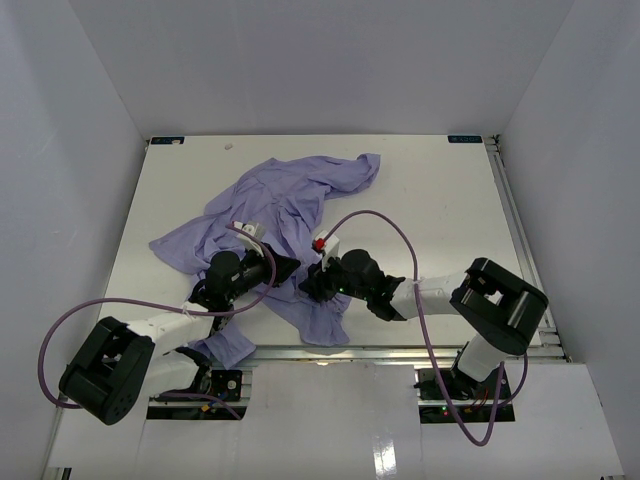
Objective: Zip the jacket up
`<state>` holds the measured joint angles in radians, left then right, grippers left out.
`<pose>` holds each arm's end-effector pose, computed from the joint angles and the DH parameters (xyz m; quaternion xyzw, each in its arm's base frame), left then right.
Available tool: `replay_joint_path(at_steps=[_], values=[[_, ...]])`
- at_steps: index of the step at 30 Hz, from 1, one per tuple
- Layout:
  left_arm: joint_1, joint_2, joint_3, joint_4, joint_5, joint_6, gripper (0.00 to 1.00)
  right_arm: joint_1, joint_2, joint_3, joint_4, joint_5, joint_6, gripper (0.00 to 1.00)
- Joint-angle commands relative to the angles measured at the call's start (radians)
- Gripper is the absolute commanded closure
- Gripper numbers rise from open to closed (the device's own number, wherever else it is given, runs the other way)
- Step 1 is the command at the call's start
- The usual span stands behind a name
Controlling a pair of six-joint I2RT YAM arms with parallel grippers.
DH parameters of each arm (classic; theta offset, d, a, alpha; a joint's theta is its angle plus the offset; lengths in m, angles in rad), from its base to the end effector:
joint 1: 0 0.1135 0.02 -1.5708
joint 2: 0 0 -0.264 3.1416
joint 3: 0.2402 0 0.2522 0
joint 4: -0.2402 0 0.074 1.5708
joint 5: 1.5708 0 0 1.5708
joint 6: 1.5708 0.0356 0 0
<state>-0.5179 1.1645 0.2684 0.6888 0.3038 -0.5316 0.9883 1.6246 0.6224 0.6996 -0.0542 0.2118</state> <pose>0.1869 -0.1188 0.1800 0.0901 0.7682 -0.4138 0.4802 0.1751 0.2693 0.1704 -0.3197 0.7393 0.3524 0.4765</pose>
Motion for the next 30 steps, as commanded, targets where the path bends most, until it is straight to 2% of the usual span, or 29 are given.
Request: replay_joint_path(at_steps=[1, 9, 11, 12, 16, 20, 22, 26, 30], values=[[0.004, -0.013, 0.0, 0.026, 0.015, -0.001, 0.87, 0.005, 0.008, 0.013, 0.074, 0.036, 0.034, 0.6], [0.004, -0.016, -0.002, 0.027, 0.011, -0.004, 0.87, 0.01, 0.033, 0.017, 0.081, 0.01, 0.049, 0.75], [0.004, -0.014, -0.003, 0.028, 0.011, -0.005, 0.86, 0.009, 0.035, 0.016, 0.084, 0.01, 0.05, 0.91], [0.004, -0.014, -0.003, 0.027, 0.011, -0.005, 0.84, 0.009, 0.033, 0.014, 0.084, 0.013, 0.051, 0.92], [0.004, -0.022, 0.001, 0.004, -0.019, -0.004, 0.65, 0.009, 0.01, 0.007, 0.071, 0.03, 0.049, 0.92], [0.004, -0.062, 0.013, -0.095, -0.14, -0.006, 0.46, 0.009, -0.05, 0.005, 0.039, 0.025, 0.041, 0.92], [0.004, -0.09, 0.044, -0.205, -0.242, -0.029, 0.44, 0.009, -0.079, 0.01, 0.01, 0.023, 0.033, 0.92], [0.004, -0.153, 0.106, -0.383, -0.325, -0.092, 0.43, 0.006, -0.13, 0.002, -0.023, 0.014, 0.023, 0.92], [0.003, -0.22, 0.12, -0.403, -0.21, -0.127, 0.43, 0.006, -0.18, -0.009, -0.038, 0.001, 0.019, 0.92]])
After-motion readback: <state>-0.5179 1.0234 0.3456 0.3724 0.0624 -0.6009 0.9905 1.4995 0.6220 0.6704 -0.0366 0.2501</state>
